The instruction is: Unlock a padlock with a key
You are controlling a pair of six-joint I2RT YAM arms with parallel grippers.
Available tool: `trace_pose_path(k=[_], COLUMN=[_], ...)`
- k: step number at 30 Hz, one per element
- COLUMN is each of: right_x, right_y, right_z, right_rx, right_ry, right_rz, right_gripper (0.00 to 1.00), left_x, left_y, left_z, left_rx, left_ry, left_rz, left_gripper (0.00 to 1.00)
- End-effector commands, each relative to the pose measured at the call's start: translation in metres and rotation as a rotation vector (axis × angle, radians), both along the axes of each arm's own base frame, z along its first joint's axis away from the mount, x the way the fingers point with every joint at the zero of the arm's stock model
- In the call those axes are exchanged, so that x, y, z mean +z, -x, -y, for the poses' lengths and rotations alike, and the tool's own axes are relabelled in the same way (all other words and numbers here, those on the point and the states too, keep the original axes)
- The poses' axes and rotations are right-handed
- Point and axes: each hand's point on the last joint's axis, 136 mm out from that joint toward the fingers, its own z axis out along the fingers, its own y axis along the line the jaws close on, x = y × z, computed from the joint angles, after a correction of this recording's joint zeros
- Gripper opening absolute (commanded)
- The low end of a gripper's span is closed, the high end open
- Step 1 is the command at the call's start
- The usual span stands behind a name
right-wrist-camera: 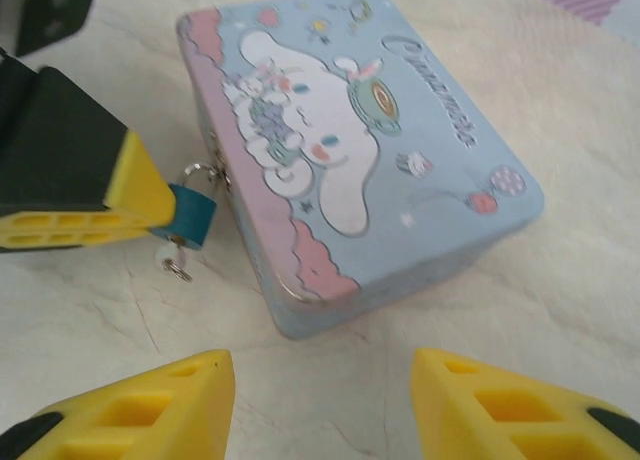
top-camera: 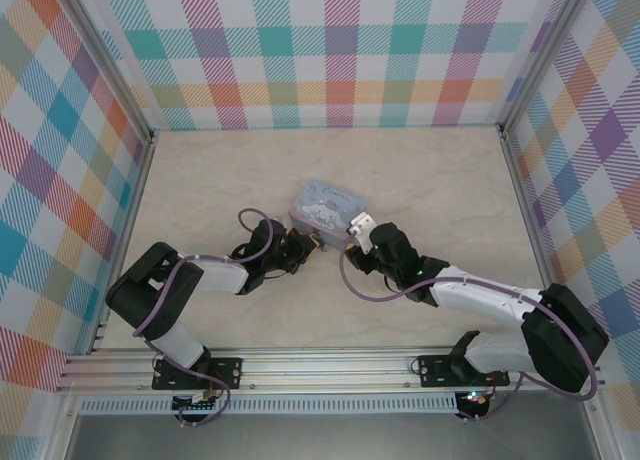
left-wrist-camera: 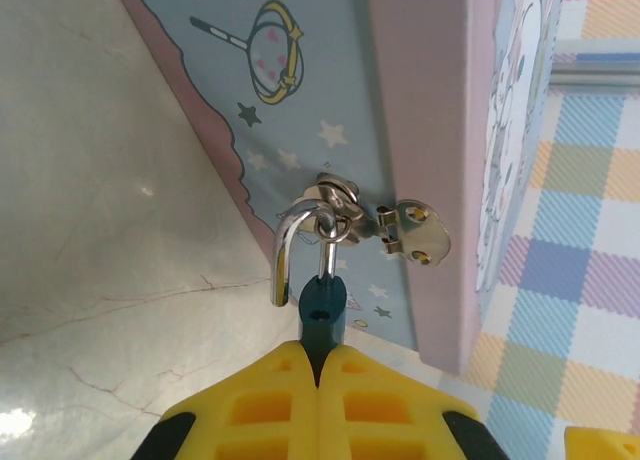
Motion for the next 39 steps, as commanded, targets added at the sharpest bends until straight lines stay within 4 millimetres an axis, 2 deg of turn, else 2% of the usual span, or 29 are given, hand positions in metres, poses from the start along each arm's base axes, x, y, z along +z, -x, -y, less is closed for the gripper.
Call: trace_pose_path(k=[1, 4, 8, 14, 18, 21, 27, 30, 35, 39], right_x=[-0.009, -0.013, -0.012, -0.015, -0.013, -0.013, -0.005, -0.004, -0.009, -0.012], right_y=[0.003, -0.001, -0.005, -0.005, -0.004, -0.003, 0.0, -0.005, -0.017, -0.036], right_z=[0.012, 0.02, 0.021, 0.016, 0.014, 0.015, 0.009, 0.014, 0.016, 0.012], right_rx=[-0.053, -0.101, -0.134, -0.112, -0.1, -0.099, -0.098, -0.162, -0.254, -0.284], right_ry=[-0.004, -0.008, -0.042, -0.049, -0.062, -0.064, -0.158, -0.247, -0.499, -0.591], right_rz=[-0.074, -0.095, -0.114, -0.134, -0.131, -0.137, -0.187, -0.277, -0.474, -0.554], right_gripper=[0.51, 0.51, 0.51, 0.5, 0.5, 0.51, 0.58, 0.7, 0.99, 1.0], left_x=[-0.033, -0.04, -0.042, -0.018, -0.013, -0.009, 0.018, 0.038, 0.059, 0.065], left_y=[0.009, 0.009, 0.008, -0.003, -0.008, -0.007, -0.006, -0.008, -0.011, -0.009], left_z=[-0.007, -0.004, -0.002, 0.009, 0.017, 0.015, -0.009, -0.027, -0.062, -0.088], left_rx=[-0.03, -0.052, -0.057, -0.08, -0.1, -0.099, -0.098, -0.082, -0.028, 0.015], left_ry=[-0.133, -0.159, -0.176, -0.148, -0.133, -0.131, -0.242, -0.274, -0.308, -0.333], left_rz=[-0.05, -0.061, -0.053, 0.04, 0.062, 0.077, 0.146, 0.179, 0.204, 0.209], left_gripper=[0.0, 0.0, 0.17, 0.31, 0.33, 0.34, 0.47, 0.55, 0.63, 0.65])
